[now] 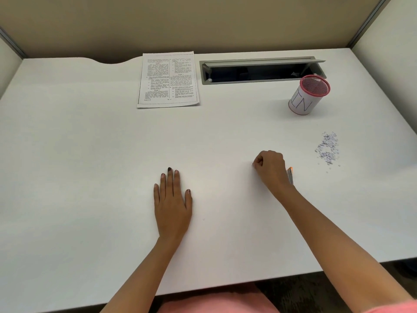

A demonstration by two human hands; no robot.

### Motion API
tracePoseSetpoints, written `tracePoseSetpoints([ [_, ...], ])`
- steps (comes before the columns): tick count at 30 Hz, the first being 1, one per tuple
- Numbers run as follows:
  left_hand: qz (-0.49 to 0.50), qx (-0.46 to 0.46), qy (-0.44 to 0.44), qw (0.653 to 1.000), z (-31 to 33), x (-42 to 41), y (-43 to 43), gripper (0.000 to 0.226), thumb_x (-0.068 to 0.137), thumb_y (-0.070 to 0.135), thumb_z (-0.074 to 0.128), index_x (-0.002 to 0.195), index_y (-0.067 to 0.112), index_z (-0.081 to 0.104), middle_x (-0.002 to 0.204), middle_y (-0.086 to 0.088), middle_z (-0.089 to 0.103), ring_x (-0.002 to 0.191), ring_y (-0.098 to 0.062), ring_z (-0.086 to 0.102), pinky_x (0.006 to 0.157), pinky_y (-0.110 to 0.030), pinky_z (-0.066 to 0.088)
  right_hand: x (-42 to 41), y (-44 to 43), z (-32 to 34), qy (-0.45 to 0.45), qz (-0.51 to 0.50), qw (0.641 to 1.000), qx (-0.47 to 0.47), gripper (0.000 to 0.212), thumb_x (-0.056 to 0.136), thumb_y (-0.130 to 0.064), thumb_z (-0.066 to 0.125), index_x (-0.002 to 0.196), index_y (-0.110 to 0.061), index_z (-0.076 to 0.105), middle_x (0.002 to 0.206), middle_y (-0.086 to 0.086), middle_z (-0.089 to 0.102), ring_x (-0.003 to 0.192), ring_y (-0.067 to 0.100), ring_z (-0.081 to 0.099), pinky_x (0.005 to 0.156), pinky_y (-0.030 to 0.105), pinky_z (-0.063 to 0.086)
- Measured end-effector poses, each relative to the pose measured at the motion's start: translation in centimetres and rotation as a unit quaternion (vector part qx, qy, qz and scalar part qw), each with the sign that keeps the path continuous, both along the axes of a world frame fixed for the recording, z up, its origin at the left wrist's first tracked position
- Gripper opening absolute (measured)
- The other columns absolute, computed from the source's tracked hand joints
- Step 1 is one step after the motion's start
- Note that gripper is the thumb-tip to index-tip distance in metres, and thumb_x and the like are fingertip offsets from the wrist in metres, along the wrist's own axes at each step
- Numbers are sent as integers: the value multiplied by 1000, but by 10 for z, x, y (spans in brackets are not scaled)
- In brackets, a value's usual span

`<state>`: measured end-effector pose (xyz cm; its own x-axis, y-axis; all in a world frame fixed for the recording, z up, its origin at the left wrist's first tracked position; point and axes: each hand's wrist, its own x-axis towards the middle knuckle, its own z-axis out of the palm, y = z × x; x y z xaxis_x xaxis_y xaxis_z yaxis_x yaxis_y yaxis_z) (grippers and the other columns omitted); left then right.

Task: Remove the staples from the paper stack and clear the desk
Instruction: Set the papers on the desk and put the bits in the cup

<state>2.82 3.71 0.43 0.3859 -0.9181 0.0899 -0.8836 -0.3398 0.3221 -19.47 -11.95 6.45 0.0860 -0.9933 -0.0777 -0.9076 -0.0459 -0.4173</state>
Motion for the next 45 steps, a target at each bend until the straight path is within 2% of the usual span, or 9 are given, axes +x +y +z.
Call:
tracePoseSetpoints([
  [3, -2, 1, -1, 1000, -1, 1, 0, 59, 97, 36, 30, 152, 14, 22, 160, -3, 18, 148, -19, 15, 120, -42, 15, 5, -5, -2, 79, 26, 996, 7, 15, 85, -1, 52, 77, 2, 64, 80, 16, 62, 78, 33, 57, 60, 33, 42],
  [7, 0, 2, 0, 1000, -1, 1, 0, 60, 97, 37, 29, 152, 14, 22, 161, -3, 18, 148, -19, 15, 120, -42, 14, 11, -8, -1, 123, 27, 991, 49, 36, 76, 6, 47, 54, -10, 23, 58, 5, 23, 53, 21, 26, 45, 29, 13],
  [12, -1, 2, 0, 1000, -1, 0, 0, 60, 97, 37, 28, 152, 14, 22, 160, -3, 18, 148, -20, 15, 120, -42, 14, 10, -11, -3, 102, 36, 991, 76, 40, 74, 4, 50, 54, -13, 20, 57, 3, 18, 63, 23, 26, 46, 29, 10],
  [19, -1, 1, 1, 1000, 1, 0, 0, 60, 97, 37, 27, 151, 13, 23, 160, -3, 19, 148, -19, 15, 120, -42, 15, -11, -9, 9, -246, -145, 950, 125, 13, 78, -5, 61, 75, -9, 50, 71, 8, 65, 53, 12, 59, 49, 13, 43],
  [24, 0, 4, -2, 1000, 1, 0, 0, 60, 97, 37, 28, 151, 13, 23, 160, -3, 19, 148, -20, 16, 120, -42, 15, -19, -7, 7, -312, -188, 918, 156, 4, 82, -8, 59, 85, -6, 58, 79, 9, 70, 63, 21, 65, 75, 33, 57],
  [28, -1, 4, -3, 1000, 1, 0, 0, 60, 97, 37, 28, 151, 13, 23, 160, -3, 19, 148, -19, 15, 120, -42, 15, -12, -3, 7, -187, -98, 971, 109, 6, 84, -8, 62, 83, -4, 66, 70, 8, 67, 61, 20, 60, 56, 16, 47],
  [34, -1, 6, -1, 1000, 2, 0, 0, 60, 97, 37, 28, 151, 13, 23, 160, -3, 18, 148, -19, 15, 120, -42, 15, 1, -3, -2, -14, -19, 1000, 7, 11, 82, -2, 61, 78, 1, 70, 77, 14, 71, 80, 31, 60, 69, 35, 49],
  [38, 0, 7, -2, 1000, 1, 0, 0, 60, 97, 37, 29, 152, 13, 22, 160, -3, 18, 148, -19, 15, 121, -42, 14, 7, -8, -7, 45, -10, 999, 14, 14, 82, 3, 53, 80, 3, 67, 81, 18, 67, 75, 29, 56, 58, 32, 43],
  [45, 2, 7, 0, 1000, 2, -1, -1, 60, 97, 38, 27, 152, 13, 22, 160, -2, 19, 148, -19, 15, 120, -42, 15, 12, -6, -3, 77, 7, 996, 52, 40, 74, 3, 50, 54, -14, 19, 55, 4, 19, 61, 24, 27, 44, 29, 11],
])
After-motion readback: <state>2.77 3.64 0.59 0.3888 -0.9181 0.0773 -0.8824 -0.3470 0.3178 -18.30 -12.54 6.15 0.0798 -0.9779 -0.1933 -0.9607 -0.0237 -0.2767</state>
